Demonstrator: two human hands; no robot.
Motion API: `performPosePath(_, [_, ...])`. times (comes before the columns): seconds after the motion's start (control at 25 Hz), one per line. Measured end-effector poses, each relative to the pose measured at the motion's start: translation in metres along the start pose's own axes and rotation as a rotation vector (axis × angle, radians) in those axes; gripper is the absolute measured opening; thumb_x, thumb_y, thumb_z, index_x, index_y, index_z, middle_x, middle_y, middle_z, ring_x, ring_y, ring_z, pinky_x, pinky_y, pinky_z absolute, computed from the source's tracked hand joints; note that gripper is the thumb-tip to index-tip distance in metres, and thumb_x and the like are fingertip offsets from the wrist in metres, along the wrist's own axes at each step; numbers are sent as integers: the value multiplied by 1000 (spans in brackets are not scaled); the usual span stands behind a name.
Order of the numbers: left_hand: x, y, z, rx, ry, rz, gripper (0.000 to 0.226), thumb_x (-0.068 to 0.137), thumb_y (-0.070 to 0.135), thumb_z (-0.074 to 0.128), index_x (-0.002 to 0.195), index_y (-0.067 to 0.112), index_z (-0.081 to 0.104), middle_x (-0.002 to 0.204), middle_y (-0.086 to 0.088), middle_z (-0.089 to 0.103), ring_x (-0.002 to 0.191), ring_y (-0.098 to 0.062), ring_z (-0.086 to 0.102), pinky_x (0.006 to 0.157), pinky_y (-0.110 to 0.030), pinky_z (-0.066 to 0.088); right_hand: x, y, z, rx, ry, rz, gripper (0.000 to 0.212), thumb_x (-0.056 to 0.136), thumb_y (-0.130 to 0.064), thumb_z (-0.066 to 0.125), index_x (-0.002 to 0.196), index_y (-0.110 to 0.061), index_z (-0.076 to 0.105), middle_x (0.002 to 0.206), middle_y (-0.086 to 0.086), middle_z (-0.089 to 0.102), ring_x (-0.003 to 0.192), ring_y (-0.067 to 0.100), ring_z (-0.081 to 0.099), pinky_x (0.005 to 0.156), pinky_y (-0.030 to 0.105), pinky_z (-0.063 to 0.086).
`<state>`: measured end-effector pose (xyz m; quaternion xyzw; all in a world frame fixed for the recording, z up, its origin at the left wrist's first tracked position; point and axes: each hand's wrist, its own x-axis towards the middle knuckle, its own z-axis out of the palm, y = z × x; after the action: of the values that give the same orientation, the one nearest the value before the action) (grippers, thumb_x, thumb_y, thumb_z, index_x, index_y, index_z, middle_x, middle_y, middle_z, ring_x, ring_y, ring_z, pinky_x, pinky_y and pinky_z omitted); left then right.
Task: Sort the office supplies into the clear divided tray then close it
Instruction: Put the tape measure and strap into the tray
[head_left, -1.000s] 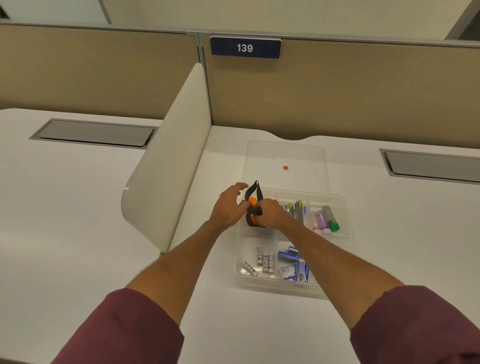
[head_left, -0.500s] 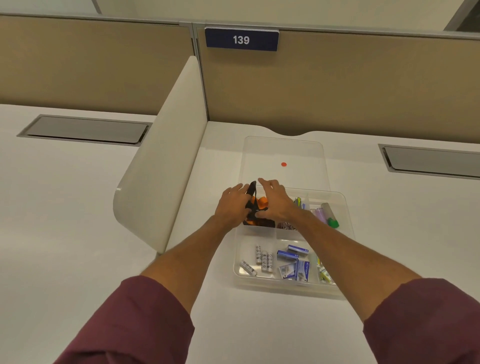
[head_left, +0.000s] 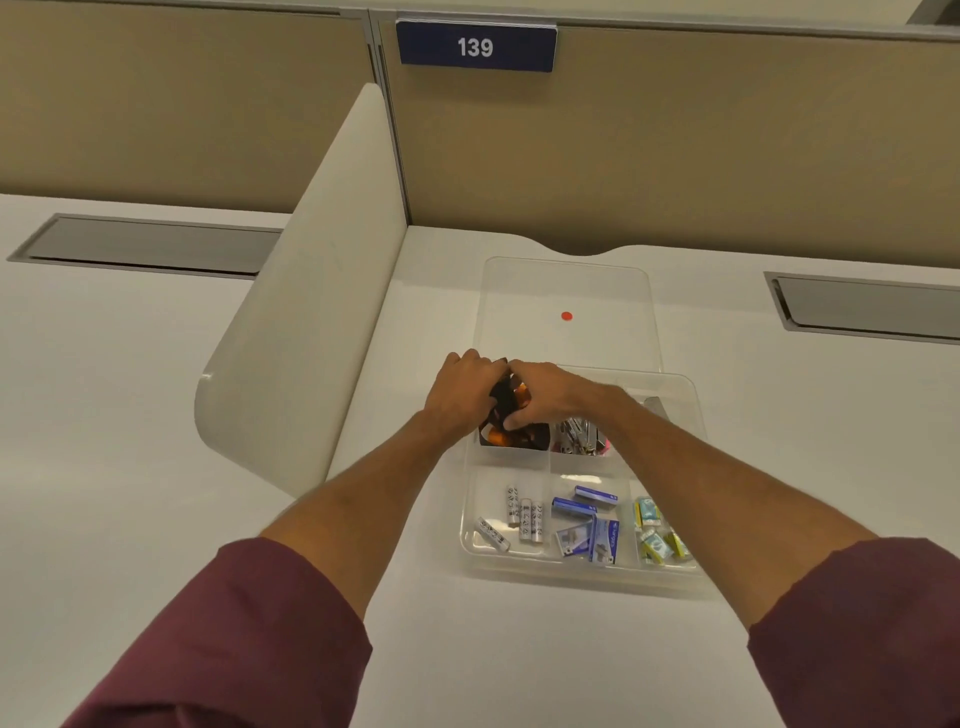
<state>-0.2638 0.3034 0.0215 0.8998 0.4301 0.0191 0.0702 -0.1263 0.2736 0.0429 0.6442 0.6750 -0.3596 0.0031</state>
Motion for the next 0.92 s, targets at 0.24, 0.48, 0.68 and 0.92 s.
performPosePath(0.24, [4, 4, 2, 163, -137, 49, 19, 96, 25, 54, 111, 18, 63, 108, -4, 68, 115, -23, 45, 97, -42, 30, 1, 9, -16, -223, -152, 47, 46, 73, -18, 80, 115, -12, 60, 120, 9, 61, 99, 23, 58, 88, 33, 50])
performPosePath(0.48, [-1, 4, 5, 23, -108, 4, 23, 96, 17, 47, 119, 18, 50, 110, -8, 65, 110, -25, 48, 97, -41, 27, -2, 0, 14, -184, 169, 133, 22, 81, -10, 70, 99, -8, 58, 114, 15, 63, 93, 27, 59, 81, 32, 49])
performPosePath(0.68, [-3, 6, 4, 12, 33, -49, 41, 95, 22, 53, 135, 21, 47, 132, -3, 56, 126, -24, 41, 99, -43, 26, -5, -8, 38, -200, 275, 101, 46, 86, -25, 67, 125, -8, 50, 125, 13, 56, 110, 28, 59, 95, 36, 50])
performPosePath(0.92, [-6, 6, 8, 185, -130, 78, 28, 91, 28, 60, 120, 26, 59, 120, -1, 56, 122, -24, 38, 99, -45, 26, -13, -2, 34, -278, 232, 81, 28, 91, -21, 59, 118, -14, 63, 118, 14, 59, 106, 29, 59, 91, 32, 48])
